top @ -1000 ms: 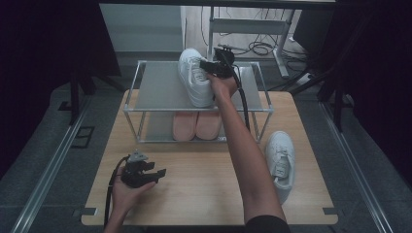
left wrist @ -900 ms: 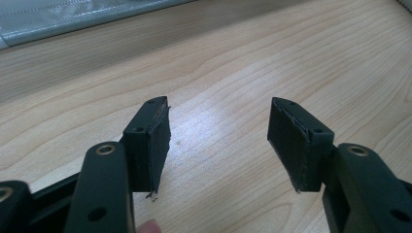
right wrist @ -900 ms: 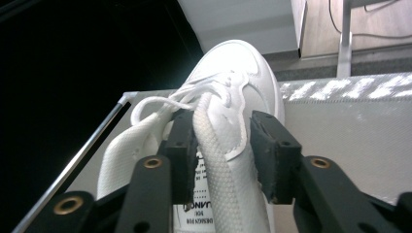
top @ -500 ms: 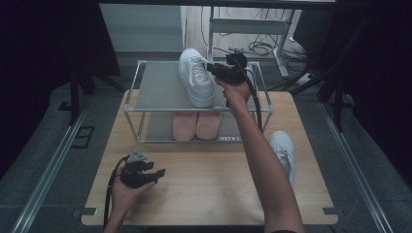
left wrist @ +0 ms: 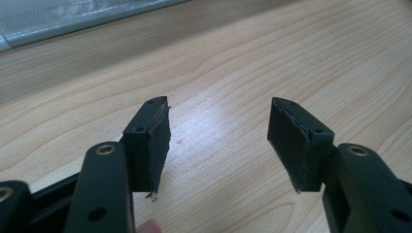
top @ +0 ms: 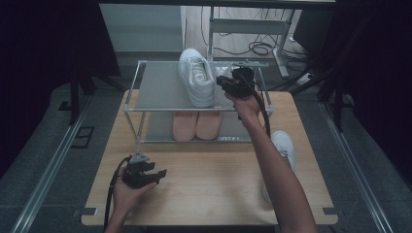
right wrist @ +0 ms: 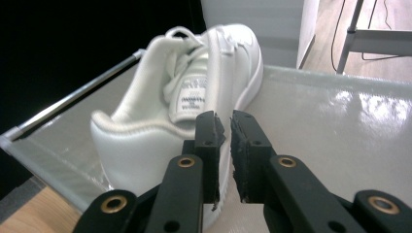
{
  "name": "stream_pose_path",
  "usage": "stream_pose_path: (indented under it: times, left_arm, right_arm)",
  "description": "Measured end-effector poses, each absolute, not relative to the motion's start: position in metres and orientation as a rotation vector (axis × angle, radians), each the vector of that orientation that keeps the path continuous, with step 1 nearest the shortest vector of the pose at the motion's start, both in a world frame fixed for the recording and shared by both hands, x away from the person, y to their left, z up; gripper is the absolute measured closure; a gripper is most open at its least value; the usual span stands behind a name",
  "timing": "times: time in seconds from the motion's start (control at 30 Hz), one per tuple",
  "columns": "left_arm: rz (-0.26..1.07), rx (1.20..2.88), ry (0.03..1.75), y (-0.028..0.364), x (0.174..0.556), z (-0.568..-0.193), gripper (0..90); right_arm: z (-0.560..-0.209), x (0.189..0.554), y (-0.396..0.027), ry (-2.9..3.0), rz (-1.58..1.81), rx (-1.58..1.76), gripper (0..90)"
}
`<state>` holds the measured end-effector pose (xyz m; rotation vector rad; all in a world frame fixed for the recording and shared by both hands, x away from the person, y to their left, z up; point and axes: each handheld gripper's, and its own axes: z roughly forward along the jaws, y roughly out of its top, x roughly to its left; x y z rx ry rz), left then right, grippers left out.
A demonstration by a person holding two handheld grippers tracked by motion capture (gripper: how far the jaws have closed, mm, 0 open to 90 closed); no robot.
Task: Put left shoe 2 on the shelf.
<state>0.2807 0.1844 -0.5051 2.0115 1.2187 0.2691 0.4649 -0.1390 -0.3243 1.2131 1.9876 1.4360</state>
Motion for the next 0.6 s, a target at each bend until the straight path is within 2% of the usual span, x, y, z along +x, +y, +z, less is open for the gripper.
stream_pose_path:
  times: [0.6]
  left_arm:
    - [0.259, 2.025, 1.215, 0.183, 0.281, -0.506, 41.5]
  right_arm:
    - [-0.348, 0.467, -0.137, 2.044, 1.382, 1.238, 87.3]
